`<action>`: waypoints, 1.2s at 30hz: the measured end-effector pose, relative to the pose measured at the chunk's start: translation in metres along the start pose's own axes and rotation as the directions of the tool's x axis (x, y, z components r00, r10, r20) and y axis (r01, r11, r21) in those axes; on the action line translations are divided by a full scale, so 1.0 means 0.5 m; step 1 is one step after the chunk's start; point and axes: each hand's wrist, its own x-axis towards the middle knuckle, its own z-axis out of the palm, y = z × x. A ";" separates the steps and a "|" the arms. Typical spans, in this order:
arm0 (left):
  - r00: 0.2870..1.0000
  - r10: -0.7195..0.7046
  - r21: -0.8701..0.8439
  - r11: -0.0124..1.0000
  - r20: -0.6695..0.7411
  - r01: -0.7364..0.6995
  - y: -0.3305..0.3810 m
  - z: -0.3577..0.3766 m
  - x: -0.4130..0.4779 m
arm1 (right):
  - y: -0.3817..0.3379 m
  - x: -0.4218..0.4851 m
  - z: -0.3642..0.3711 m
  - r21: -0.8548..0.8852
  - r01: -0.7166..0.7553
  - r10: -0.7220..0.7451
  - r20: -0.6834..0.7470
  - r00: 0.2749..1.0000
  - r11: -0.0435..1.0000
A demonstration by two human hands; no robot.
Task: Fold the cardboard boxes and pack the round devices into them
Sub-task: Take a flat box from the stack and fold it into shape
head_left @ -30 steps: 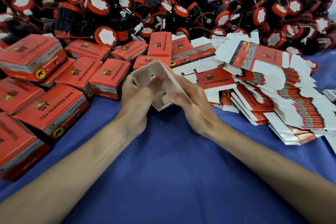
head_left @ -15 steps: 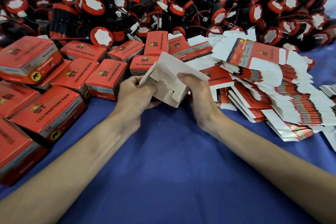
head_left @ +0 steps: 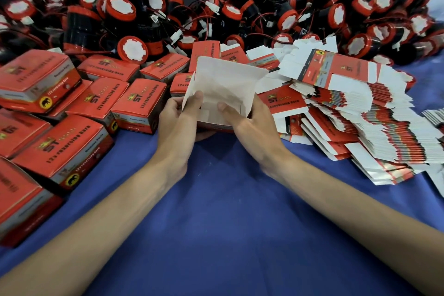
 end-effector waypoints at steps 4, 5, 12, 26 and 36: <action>0.998 0.009 0.052 0.999 0.061 -0.012 -0.008 0.000 0.000 | 0.012 -0.002 0.006 0.140 -0.019 0.030 -0.076 0.997 0.990; 0.997 0.020 0.072 0.997 0.077 -0.026 -0.010 0.001 -0.002 | 0.015 -0.004 0.007 0.172 -0.026 0.043 -0.094 0.995 0.985; 0.993 0.075 0.109 0.990 0.086 -0.084 -0.015 0.008 -0.009 | 0.009 -0.007 0.006 0.476 -0.163 0.223 -0.073 0.972 0.864; 0.990 0.107 -0.030 0.994 0.090 -0.105 -0.023 0.011 -0.016 | 0.009 -0.014 0.009 0.528 -0.128 0.141 0.017 0.990 0.839; 0.993 0.094 -0.070 0.994 0.075 -0.089 -0.027 0.009 -0.008 | 0.019 -0.014 0.016 0.423 -0.034 0.067 -0.065 0.996 0.905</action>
